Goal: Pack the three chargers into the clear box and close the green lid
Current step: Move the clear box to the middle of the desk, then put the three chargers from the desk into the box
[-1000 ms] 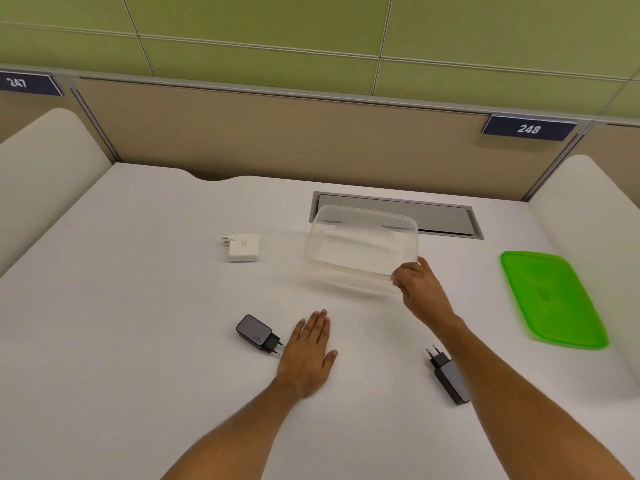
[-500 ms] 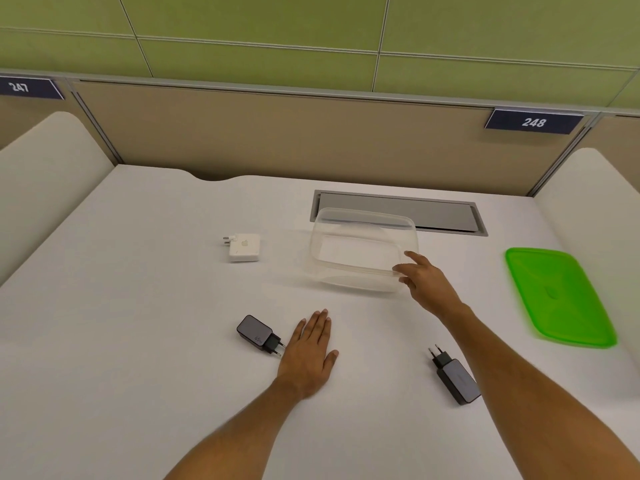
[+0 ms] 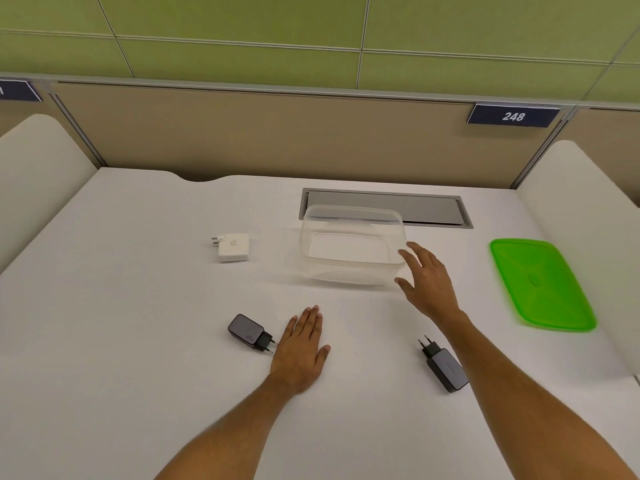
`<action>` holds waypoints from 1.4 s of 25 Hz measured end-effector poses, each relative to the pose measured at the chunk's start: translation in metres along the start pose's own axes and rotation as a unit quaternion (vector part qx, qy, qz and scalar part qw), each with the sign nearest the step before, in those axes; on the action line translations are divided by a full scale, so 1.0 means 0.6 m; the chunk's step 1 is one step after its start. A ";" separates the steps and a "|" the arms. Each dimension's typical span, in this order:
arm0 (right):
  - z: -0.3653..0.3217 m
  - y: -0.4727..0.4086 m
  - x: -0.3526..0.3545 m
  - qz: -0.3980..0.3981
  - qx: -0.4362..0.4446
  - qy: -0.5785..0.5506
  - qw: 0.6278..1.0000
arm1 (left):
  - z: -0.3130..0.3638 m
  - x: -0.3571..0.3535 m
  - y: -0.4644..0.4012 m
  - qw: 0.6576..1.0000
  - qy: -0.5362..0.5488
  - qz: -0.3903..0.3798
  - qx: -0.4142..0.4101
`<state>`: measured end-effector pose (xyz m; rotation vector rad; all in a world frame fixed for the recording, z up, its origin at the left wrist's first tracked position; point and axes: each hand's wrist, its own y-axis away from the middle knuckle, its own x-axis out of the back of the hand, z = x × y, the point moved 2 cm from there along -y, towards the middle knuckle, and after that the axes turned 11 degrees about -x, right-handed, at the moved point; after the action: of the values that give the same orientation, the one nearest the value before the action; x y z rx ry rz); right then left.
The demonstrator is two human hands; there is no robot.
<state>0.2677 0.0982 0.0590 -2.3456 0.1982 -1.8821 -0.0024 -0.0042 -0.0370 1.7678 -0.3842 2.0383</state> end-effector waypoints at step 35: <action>0.039 0.179 -0.004 -0.201 -0.246 0.061 0.946 | 0.001 -0.001 0.001 1.000 0.009 0.001 -0.001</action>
<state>0.2879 -0.0065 0.0321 -2.7573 0.2386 -2.4070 -0.0018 -0.0051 -0.0375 1.7477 -0.3830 2.0519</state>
